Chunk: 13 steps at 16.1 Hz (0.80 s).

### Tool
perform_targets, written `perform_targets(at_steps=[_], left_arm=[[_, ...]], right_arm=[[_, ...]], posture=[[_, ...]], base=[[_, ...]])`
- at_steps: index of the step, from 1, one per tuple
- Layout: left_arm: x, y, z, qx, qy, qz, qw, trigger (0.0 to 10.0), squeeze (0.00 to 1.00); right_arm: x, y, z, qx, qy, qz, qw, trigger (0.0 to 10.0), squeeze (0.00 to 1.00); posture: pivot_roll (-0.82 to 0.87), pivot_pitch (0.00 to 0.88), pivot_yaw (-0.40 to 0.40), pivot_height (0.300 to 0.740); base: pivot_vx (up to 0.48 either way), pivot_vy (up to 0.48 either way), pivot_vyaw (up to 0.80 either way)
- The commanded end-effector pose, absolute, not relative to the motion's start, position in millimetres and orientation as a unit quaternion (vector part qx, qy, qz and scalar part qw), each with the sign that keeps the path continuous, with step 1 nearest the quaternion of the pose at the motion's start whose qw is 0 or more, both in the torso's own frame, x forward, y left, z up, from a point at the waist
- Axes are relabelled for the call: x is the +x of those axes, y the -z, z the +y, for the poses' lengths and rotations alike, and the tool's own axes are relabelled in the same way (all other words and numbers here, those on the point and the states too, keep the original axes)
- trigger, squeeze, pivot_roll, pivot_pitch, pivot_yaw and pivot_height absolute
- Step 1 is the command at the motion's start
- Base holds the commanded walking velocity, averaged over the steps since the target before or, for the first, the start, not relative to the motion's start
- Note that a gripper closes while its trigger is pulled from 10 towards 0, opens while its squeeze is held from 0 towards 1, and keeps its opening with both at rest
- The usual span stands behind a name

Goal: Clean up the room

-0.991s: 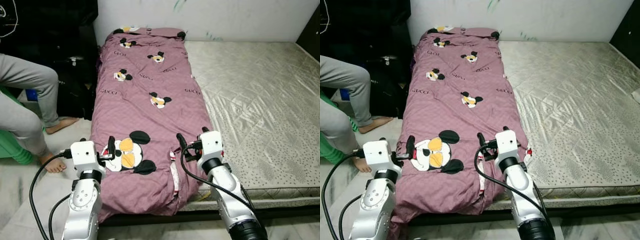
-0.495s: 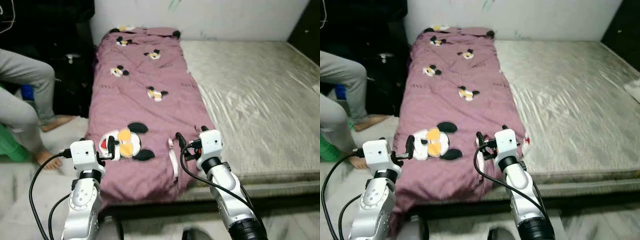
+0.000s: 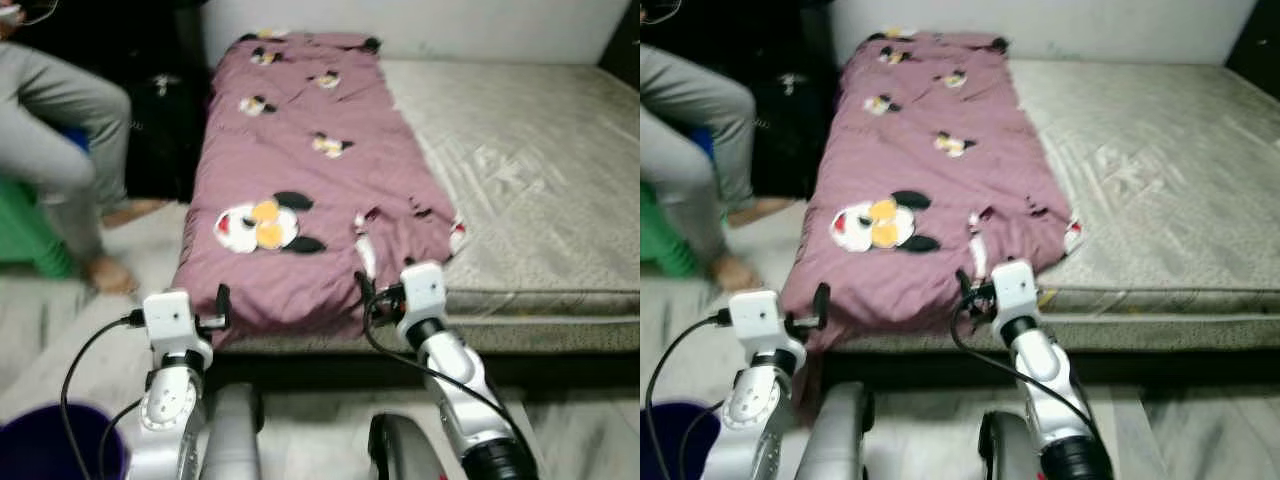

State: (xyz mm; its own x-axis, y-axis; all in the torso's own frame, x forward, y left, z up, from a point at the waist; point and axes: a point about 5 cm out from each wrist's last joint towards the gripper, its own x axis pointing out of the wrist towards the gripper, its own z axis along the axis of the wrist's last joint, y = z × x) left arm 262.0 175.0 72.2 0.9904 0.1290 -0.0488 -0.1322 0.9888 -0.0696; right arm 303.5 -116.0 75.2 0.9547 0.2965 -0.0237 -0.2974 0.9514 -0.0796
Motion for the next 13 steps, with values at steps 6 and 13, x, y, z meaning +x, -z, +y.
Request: perform_targets(at_steps=[6,13], left_arm=[[269.0,-87.3,169.8,-0.036,-0.044,-0.013,0.998,10.0,0.00],[269.6,-86.7,168.8,-0.039,-0.042,-0.010,0.998,10.0,0.00]], right_arm=[[306.8,-83.3,-111.7,-0.051,-0.159,-0.013,0.986,10.0,0.00],[307.6,-82.5,-113.3,-0.045,-0.155,-0.008,0.987,10.0,0.00]], posture=[[0.03,0.095,-0.037,0.582],[0.03,0.102,-0.039,0.582]], base=[[0.042,0.000,0.00],[0.289,0.000,0.23]])
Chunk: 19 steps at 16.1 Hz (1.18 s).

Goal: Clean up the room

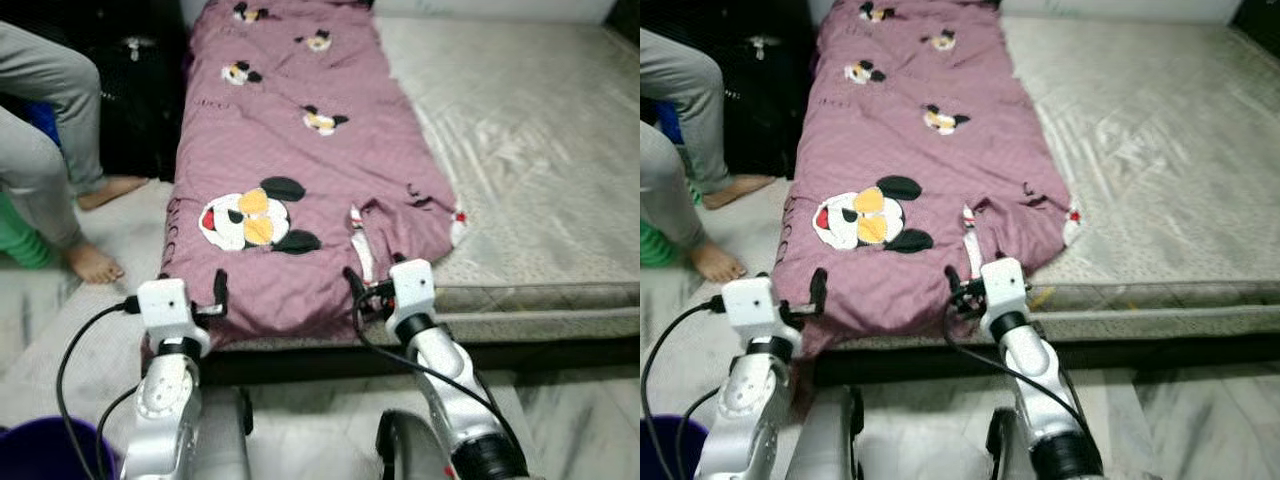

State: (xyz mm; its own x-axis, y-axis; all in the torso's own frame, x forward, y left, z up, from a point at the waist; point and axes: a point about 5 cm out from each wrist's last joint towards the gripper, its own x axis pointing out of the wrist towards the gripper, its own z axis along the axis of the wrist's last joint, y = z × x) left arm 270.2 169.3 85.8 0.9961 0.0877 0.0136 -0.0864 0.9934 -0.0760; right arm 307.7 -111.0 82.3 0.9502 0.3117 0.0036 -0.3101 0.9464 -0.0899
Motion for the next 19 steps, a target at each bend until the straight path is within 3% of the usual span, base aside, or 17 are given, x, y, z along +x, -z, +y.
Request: perform_targets(at_steps=[1,6,10,16,19], left_arm=[[269.4,-86.6,168.6,-0.039,-0.042,-0.009,0.998,10.0,0.00],[270.0,-85.9,168.7,-0.038,-0.042,-0.005,0.998,10.0,0.00],[271.5,-84.6,168.7,-0.035,-0.044,0.001,0.998,10.0,0.00],[272.5,-83.4,168.0,-0.031,-0.044,0.005,0.999,10.0,0.00],[272.4,-82.8,167.9,-0.031,-0.045,0.006,0.998,10.0,0.00]], right_arm=[[307.6,-82.2,-113.5,-0.044,-0.155,-0.007,0.987,10.0,0.00],[308.0,-82.4,-113.4,-0.037,-0.153,-0.007,0.988,10.0,0.00],[308.2,-83.1,-112.7,-0.043,-0.157,-0.011,0.987,10.0,0.00],[308.5,-81.4,-111.3,-0.048,-0.162,-0.008,0.986,10.0,0.00],[308.8,-80.7,-112.3,-0.043,-0.160,-0.005,0.986,10.0,0.00]], posture=[[0.03,0.104,-0.040,0.582],[0.03,0.101,-0.037,0.582],[0.03,0.099,-0.035,0.582],[0.03,0.084,-0.036,0.582],[0.04,0.083,-0.037,0.582]], base=[[0.292,0.000,0.00],[0.277,0.000,0.00],[0.000,0.000,0.00],[0.000,0.000,0.73],[0.000,0.000,0.17]])
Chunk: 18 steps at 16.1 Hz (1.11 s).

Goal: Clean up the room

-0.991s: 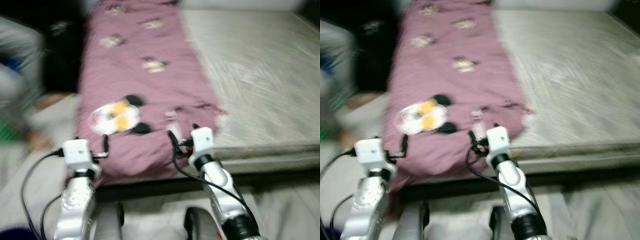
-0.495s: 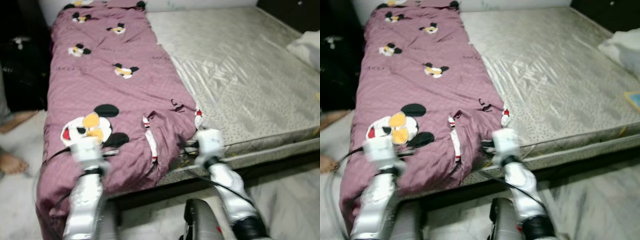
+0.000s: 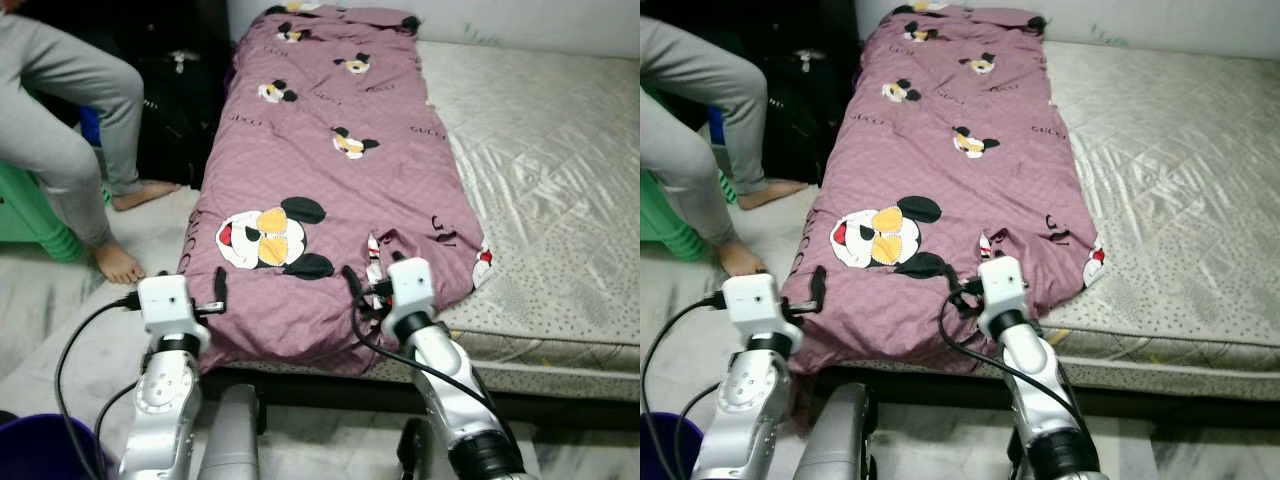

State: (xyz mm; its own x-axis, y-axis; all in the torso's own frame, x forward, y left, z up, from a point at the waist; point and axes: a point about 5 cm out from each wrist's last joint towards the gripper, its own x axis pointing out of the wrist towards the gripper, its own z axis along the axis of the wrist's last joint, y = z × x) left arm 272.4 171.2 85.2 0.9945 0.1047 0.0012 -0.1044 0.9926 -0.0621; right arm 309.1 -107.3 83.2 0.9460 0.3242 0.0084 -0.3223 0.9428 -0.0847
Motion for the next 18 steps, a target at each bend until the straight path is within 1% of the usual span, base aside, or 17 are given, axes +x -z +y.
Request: perform_targets(at_steps=[1,5,7,9,10,17,18], left_arm=[[272.4,-82.7,168.0,-0.032,-0.045,0.006,0.998,10.0,0.00],[272.5,-83.1,168.1,-0.032,-0.046,0.006,0.998,10.0,0.00],[272.3,-83.2,168.6,-0.032,-0.047,0.007,0.998,10.0,0.00],[271.8,-83.6,168.8,-0.033,-0.049,0.006,0.998,10.0,0.00],[271.8,-83.6,168.8,-0.033,-0.049,0.006,0.998,10.0,0.00],[272.0,-86.0,168.9,-0.038,-0.051,-0.002,0.998,10.0,0.00],[272.1,-86.1,168.9,-0.038,-0.051,-0.002,0.998,10.0,0.00]], right_arm=[[309.0,-80.5,-112.8,-0.039,-0.158,-0.004,0.987,10.0,0.00],[309.1,-80.3,-112.9,-0.032,-0.159,-0.002,0.987,10.0,0.00],[308.8,-80.5,-112.6,-0.027,-0.159,-0.002,0.987,10.0,0.00],[308.4,-80.5,-112.9,-0.028,-0.158,-0.002,0.987,10.0,0.00],[308.4,-80.5,-112.9,-0.027,-0.158,-0.002,0.987,10.0,0.00],[308.2,-80.4,-110.9,-0.038,-0.166,-0.002,0.985,10.0,0.00],[308.0,-80.5,-110.2,-0.042,-0.168,-0.003,0.985,10.0,0.00]], posture=[[0.04,0.083,-0.037,0.582],[0.03,0.090,-0.039,0.582],[0.03,0.099,-0.037,0.562],[0.03,0.103,-0.035,0.527],[0.03,0.103,-0.035,0.522],[0.03,0.108,-0.036,0.522],[0.03,0.108,-0.036,0.522]], base=[[0.000,0.000,0.00],[0.000,0.000,0.00],[0.000,0.000,0.00],[0.000,0.000,0.00],[0.000,0.000,0.00],[0.000,0.000,0.00],[0.000,0.000,-0.58]])
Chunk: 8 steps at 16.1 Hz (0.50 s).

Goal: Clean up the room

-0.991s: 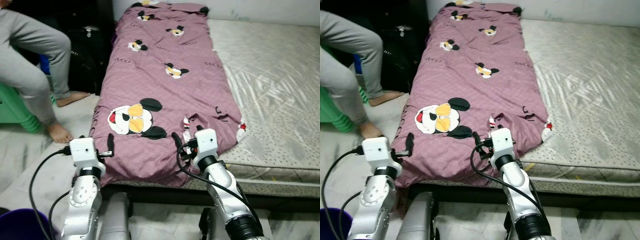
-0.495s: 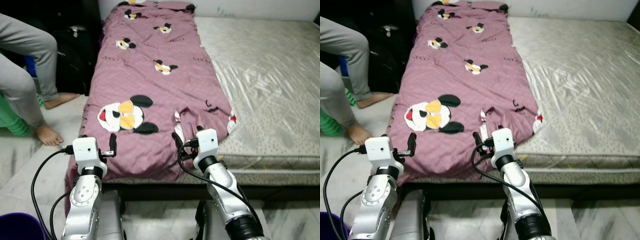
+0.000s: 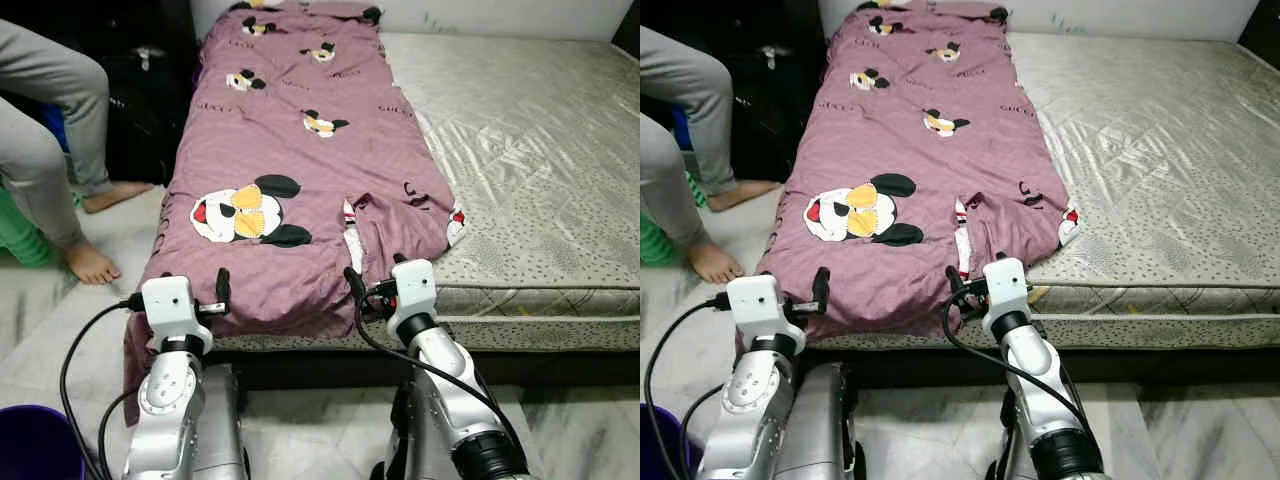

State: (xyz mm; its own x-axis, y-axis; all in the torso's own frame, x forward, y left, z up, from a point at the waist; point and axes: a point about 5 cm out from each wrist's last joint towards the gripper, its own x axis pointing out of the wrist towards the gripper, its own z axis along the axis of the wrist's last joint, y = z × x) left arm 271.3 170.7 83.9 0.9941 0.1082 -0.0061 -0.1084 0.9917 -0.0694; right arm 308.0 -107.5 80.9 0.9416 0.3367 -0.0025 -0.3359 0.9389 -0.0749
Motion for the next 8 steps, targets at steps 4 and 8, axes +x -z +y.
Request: perform_targets(at_steps=[4,8], left_arm=[[272.8,-86.0,168.5,-0.038,-0.048,-0.002,0.998,10.0,0.00],[273.4,-86.1,168.1,-0.038,-0.047,-0.002,0.998,10.0,0.00]], right_arm=[[308.8,-79.7,-111.4,-0.037,-0.164,0.000,0.986,10.0,0.00],[308.4,-81.0,-109.6,-0.042,-0.171,-0.006,0.984,10.0,0.00]], posture=[[0.03,0.110,-0.038,0.522],[0.03,0.111,-0.038,0.522]], base=[[0.000,0.000,0.00],[0.123,0.000,0.15]])
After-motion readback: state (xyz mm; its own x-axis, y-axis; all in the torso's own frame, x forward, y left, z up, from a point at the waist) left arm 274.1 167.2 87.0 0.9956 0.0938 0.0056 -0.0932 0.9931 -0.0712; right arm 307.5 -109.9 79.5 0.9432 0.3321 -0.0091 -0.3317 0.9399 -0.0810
